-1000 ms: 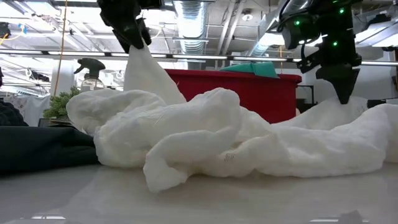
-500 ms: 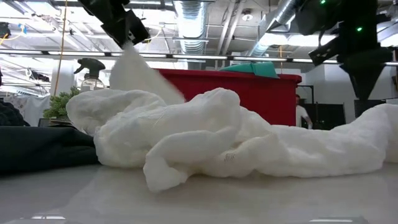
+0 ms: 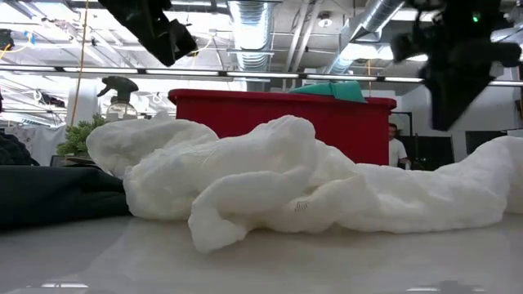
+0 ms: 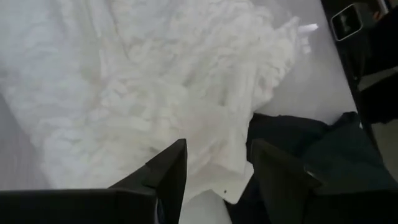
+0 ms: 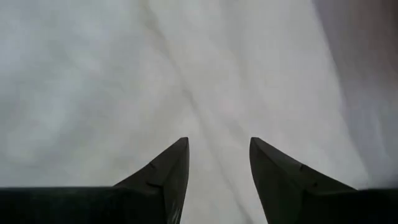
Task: Fold Laundry from Bin
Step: Fold the white dress
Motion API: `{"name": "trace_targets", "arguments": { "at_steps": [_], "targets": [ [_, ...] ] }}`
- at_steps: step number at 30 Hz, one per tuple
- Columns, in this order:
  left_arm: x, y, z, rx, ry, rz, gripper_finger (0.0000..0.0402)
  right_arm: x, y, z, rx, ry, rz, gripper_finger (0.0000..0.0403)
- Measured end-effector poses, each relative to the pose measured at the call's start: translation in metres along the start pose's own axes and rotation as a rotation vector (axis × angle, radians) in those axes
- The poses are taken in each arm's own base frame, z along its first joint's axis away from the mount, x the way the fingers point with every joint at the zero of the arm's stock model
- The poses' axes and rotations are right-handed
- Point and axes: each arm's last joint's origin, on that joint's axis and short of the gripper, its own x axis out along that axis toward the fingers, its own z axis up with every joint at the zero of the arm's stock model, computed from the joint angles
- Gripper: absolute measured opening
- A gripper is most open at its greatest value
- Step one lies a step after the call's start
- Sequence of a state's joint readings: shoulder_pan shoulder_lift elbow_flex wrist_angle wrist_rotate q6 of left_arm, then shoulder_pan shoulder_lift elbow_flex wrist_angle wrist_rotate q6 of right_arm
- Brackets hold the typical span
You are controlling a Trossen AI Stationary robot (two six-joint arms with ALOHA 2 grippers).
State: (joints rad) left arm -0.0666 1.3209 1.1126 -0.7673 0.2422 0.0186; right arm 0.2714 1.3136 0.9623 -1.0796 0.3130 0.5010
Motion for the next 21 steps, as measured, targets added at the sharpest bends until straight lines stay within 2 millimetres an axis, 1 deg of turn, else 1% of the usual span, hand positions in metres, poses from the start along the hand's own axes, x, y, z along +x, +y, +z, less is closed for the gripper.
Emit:
{"name": "trace_targets", "arguments": {
  "at_steps": [2, 5, 9, 12, 14, 16, 18, 21],
  "targets": [
    [-0.001, 0.0, -0.001, -0.031, 0.004, -0.005, 0.0167, -0.002, 0.008, 0.006, -0.027, -0.084, 0.048, 0.0194],
    [-0.005, -0.002, 0.003, -0.068, -0.047, -0.017, 0.0167, -0.006, 0.018, 0.015, -0.086, -0.211, 0.096, 0.0194],
    [-0.016, -0.006, 0.002, -0.09, -0.087, 0.024, 0.0167, -0.006, 0.019, 0.038, -0.115, -0.403, 0.096, 0.0194],
    [-0.03, -0.009, 0.0, -0.133, -0.146, 0.039, 0.0167, 0.0, 0.016, 0.05, -0.1, -0.426, 0.15, 0.0194],
    [-0.044, -0.016, -0.002, -0.135, -0.209, 0.038, 0.0167, 0.003, 0.017, 0.051, -0.123, -0.4, 0.208, 0.0192],
    [-0.058, -0.024, -0.004, -0.136, -0.268, 0.023, 0.0167, 0.005, 0.023, 0.051, -0.15, -0.386, 0.283, 0.0185],
    [-0.069, -0.033, -0.007, -0.142, -0.312, 0.017, 0.0167, 0.002, 0.032, 0.05, -0.204, -0.389, 0.376, 0.0176],
    [-0.084, -0.041, -0.014, -0.168, -0.382, 0.098, 0.0167, -0.012, 0.046, 0.056, -0.246, -0.481, 0.477, 0.0162]
  ]
}}
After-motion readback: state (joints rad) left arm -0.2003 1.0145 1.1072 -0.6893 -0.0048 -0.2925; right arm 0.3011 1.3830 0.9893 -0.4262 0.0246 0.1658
